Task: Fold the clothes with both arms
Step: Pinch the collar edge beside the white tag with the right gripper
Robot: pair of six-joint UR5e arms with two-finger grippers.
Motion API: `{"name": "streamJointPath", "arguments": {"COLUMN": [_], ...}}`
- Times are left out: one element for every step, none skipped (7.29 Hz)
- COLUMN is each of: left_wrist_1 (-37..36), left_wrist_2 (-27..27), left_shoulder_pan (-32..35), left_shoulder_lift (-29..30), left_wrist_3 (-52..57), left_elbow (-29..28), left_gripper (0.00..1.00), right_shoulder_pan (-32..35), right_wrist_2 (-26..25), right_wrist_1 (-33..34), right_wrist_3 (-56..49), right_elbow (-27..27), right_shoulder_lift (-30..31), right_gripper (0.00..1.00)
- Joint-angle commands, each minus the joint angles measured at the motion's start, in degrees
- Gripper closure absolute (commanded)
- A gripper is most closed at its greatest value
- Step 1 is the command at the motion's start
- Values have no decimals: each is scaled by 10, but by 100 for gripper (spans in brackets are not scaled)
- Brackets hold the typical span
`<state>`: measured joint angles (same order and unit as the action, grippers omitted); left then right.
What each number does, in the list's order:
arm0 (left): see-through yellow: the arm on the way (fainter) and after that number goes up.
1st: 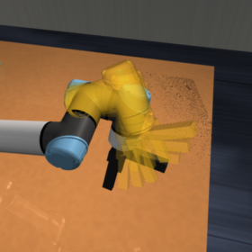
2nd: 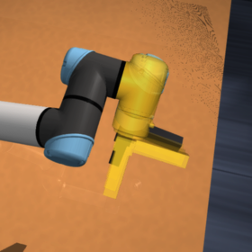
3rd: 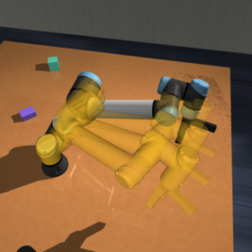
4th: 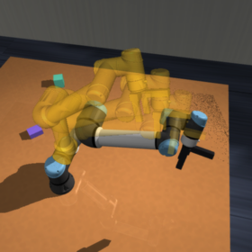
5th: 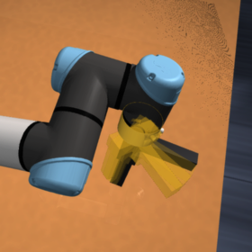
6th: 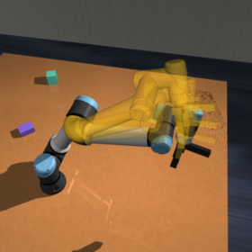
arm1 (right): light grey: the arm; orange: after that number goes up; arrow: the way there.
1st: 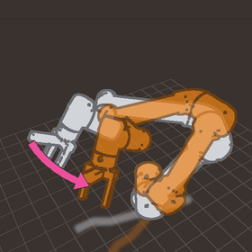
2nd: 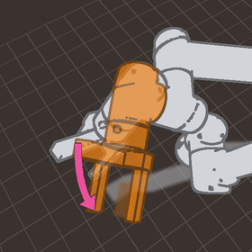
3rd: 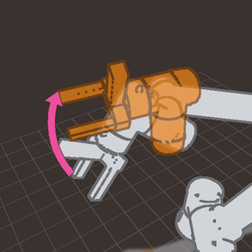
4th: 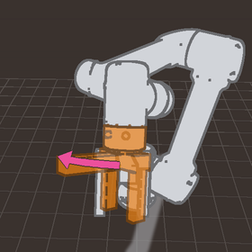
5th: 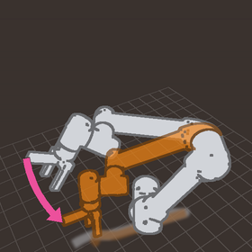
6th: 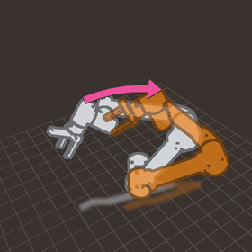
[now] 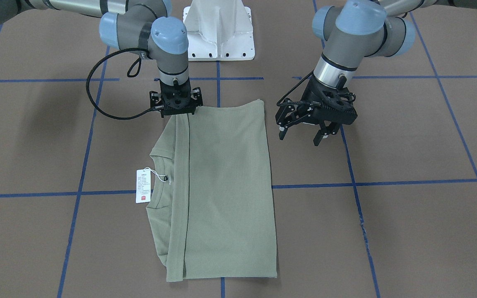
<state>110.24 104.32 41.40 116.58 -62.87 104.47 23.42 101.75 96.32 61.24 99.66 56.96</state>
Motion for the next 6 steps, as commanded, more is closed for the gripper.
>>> {"name": "streamJointPath", "arguments": {"left_wrist_1": [0, 0, 0, 1, 1, 1], "left_wrist_2": [2, 2, 2, 2, 3, 2], "left_shoulder_pan": [-2, -4, -4, -4, -9, -13], "left_shoulder_lift": [0, 0, 0, 0, 0, 0], "left_wrist_3": [-1, -1, -1, -1, -2, -2], "left_elbow": [-2, -3, -5, -7, -8, -9], "left_gripper": [0, 0, 0, 0, 0, 0], "right_shoulder_pan": [-1, -1, -1, 3, 12, 20], "right_wrist_2": [1, 1, 4, 6, 10, 12], "right_wrist_1": [18, 19, 19, 19, 20, 23], "right_wrist_3": [-23, -35, -38, -39, -45, -63], "right_elbow": [-10, -17, -18, -13, -10, -4], "right_shoulder_lift": [1, 1, 1, 1, 7, 17], "right_gripper": [0, 0, 0, 0, 0, 0]}}
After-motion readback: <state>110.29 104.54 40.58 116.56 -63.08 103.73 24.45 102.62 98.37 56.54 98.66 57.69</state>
